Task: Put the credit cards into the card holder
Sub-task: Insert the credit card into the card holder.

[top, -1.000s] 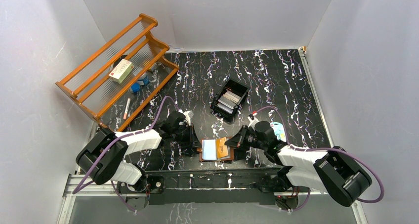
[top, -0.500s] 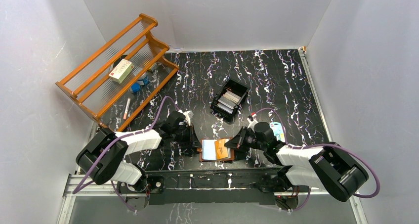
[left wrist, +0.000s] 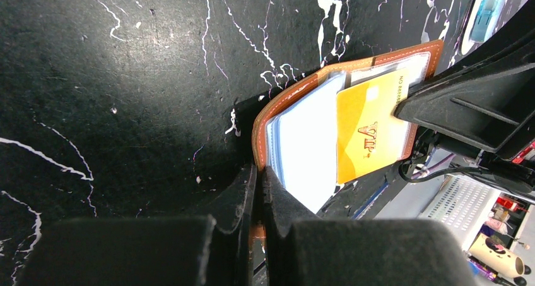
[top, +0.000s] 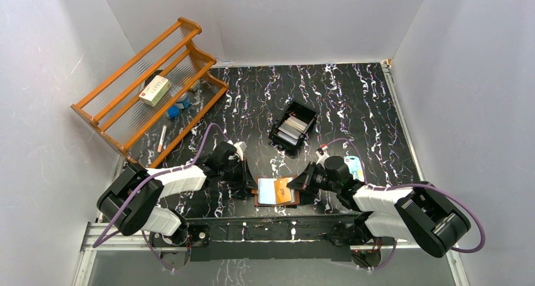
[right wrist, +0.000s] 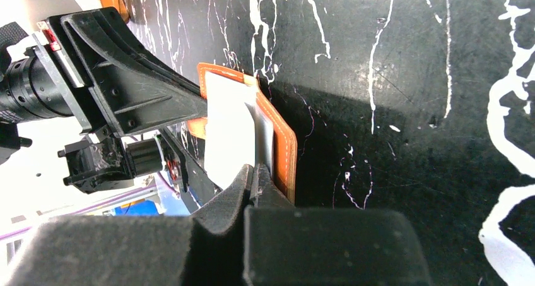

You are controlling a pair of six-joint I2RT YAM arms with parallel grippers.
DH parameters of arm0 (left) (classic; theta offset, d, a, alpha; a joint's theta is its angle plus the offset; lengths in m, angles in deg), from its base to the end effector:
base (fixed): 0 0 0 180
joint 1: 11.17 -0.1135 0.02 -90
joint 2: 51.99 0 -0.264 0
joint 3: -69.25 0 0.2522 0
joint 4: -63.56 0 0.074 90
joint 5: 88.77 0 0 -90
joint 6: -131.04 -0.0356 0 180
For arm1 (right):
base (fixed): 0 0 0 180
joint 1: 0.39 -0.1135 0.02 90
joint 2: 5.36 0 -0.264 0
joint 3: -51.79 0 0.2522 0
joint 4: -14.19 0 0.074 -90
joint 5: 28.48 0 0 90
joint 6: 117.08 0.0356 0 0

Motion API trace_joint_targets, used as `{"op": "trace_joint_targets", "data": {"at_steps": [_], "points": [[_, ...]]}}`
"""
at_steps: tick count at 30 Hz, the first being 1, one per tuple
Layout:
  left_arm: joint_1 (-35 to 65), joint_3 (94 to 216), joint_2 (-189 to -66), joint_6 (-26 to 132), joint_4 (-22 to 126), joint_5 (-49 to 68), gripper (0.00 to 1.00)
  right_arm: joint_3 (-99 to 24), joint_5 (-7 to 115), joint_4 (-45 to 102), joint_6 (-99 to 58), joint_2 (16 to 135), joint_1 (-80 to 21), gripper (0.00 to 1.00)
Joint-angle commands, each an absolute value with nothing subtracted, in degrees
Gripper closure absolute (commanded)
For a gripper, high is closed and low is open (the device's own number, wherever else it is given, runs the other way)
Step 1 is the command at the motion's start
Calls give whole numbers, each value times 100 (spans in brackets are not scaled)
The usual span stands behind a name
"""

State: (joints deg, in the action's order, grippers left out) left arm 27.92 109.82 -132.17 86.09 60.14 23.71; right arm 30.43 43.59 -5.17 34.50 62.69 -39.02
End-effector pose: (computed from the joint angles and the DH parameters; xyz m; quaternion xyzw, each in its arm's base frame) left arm 0.1834 -0.1666 0.1399 0.0308 0.9024 -0.3946 0.1704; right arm 0.1417 0.1273 0.1253 0.0884 0.8430 0.4795 0.2274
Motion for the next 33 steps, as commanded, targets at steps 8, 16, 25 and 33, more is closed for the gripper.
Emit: {"op": "trace_joint_targets", "data": {"at_steps": [8,16,25,33], "points": [[2773,10897,-13100,8590,5994,2386,100,3100,4640,2,3471,5870,-3913,100],[2773,10889,-13129,8621,6051,2441,100,2996,4240,-563,3471,6501,-3910,100],[2769,10888,-13134,8685,6093,2499,100,2903,4357,-1021,3475,6739,-3907,100],[2768,10777,-13073,9014,6440,2636,100,2875,4603,-1263,3509,6909,-3992,100]]}}
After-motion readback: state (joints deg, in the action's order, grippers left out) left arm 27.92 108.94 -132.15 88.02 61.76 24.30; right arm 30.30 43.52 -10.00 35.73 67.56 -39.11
